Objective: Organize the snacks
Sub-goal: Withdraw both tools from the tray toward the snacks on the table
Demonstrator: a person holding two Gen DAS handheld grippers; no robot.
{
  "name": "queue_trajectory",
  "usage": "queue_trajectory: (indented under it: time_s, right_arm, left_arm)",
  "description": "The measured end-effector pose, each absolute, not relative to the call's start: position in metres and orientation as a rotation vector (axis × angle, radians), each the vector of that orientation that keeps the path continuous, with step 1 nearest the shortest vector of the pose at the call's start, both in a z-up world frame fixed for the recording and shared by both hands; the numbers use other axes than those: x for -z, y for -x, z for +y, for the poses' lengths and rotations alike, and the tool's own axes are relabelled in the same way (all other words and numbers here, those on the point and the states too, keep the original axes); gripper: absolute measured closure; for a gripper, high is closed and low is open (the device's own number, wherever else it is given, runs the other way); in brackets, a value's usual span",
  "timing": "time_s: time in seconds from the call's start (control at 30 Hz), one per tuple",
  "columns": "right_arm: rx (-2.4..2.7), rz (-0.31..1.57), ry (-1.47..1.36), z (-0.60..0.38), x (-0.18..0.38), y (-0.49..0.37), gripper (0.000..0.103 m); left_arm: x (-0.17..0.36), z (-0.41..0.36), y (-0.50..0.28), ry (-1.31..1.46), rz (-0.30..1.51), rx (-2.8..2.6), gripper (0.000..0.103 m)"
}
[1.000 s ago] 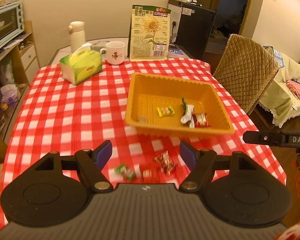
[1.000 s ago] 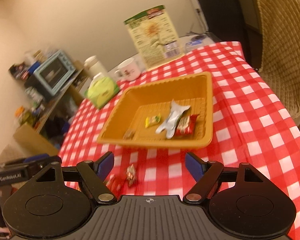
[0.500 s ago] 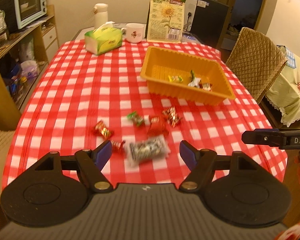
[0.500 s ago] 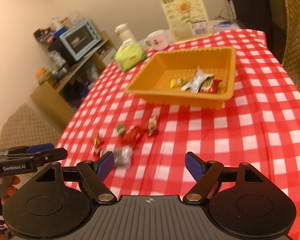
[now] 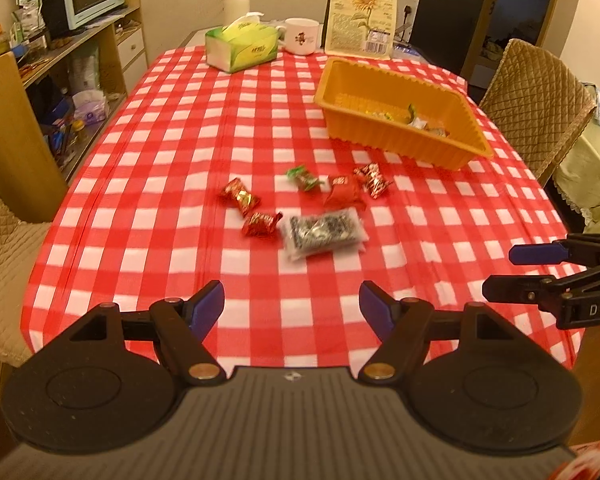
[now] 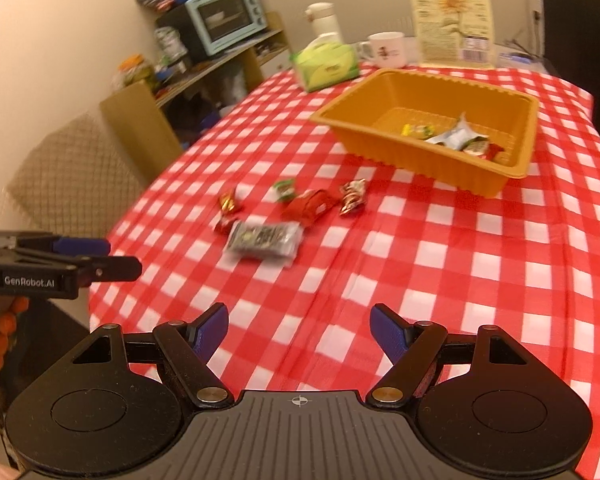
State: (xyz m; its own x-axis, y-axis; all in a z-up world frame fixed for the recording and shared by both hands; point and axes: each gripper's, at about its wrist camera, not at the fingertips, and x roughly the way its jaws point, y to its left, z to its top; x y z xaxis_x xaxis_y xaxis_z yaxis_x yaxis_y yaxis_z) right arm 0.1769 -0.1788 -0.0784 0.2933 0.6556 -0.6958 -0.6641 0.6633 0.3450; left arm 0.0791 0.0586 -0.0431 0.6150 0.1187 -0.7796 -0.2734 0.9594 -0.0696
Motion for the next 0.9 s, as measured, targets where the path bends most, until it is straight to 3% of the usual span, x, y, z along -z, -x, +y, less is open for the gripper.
queue_trajectory:
  time_s: [0.9]
  right_arm:
    - [-1.012, 0.899, 0.216, -0.110, 0.117, -0.190, 0.025]
  left_arm:
    - [0.080, 0.092, -0.080, 0.223, 0.939, -0.286, 0.031]
